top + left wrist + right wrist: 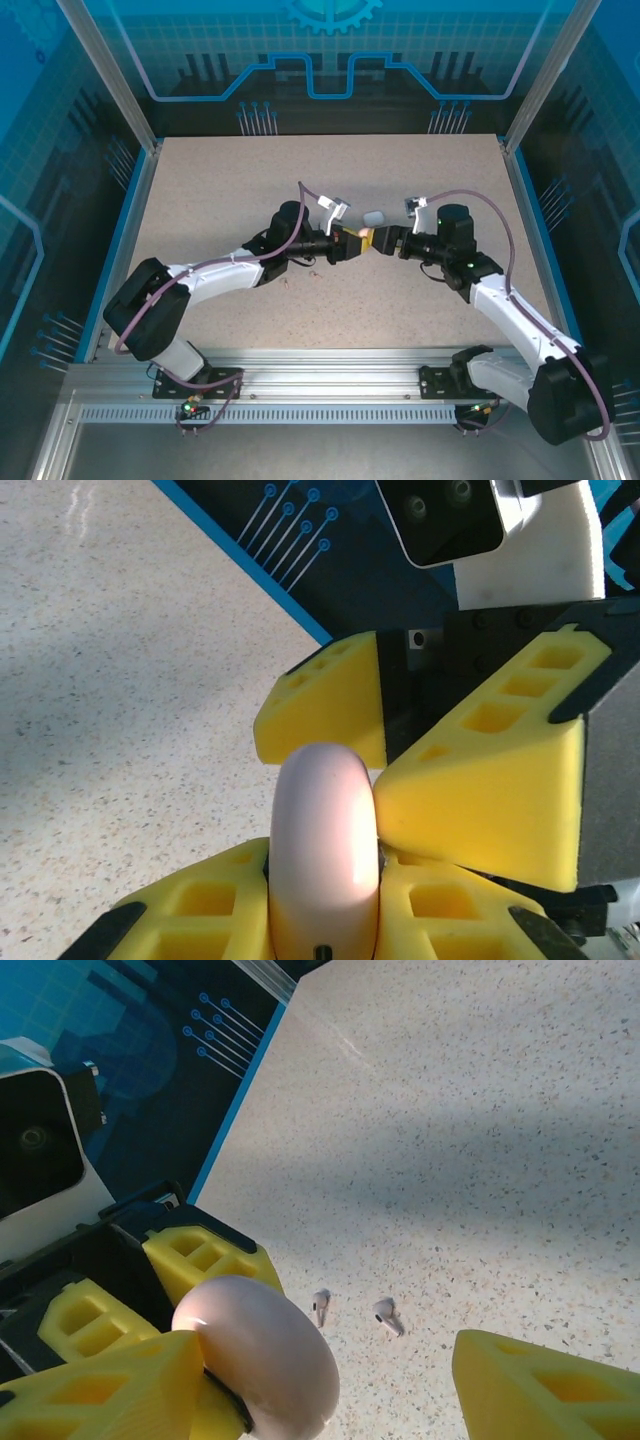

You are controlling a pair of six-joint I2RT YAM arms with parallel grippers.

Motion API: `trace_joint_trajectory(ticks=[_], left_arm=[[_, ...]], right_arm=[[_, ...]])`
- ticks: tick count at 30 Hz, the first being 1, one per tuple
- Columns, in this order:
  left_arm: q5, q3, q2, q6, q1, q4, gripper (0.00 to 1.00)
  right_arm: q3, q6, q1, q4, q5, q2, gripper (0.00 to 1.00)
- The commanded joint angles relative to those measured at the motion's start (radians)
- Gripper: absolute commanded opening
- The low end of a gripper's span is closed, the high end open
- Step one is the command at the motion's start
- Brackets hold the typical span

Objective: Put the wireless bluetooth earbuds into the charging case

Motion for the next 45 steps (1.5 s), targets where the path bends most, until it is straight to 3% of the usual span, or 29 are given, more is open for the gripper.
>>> trace_joint_trajectory(ticks=[1,6,16,23,31,45], left_arm=[[0.023,0.036,-0.015,0.024,-0.008,0.03,0.0],[0.024,0.038,-0.024,0.023,-0.011,0.031,0.0],[0.028,0.044,-0.022,0.02,-0.016,0.034,0.0],[0.019,0.041,-0.02,0.018,-0.017,0.038,0.0],[0.028,0.047,-0.024,0.0,-0.017,0.054,0.0],[0.046,0.05,-0.017,-0.006,-0.018,0.054,0.0]], right_arm=[[-0.027,-0.023,-0.005,0.009,0.048,0.019,0.66],[-0.091,-0.011,-0.053,0.051,0.037,0.03,0.65],[-0.088,-0.001,-0.053,0.099,0.026,0.098,0.64],[-0.084,-0.034,-0.054,0.106,-0.059,0.072,0.63],[-0.093,-0.092,-0.072,0.113,-0.19,0.07,0.49],[-0.066,-0.043,-0.084,0.147,-0.132,0.092,0.29]])
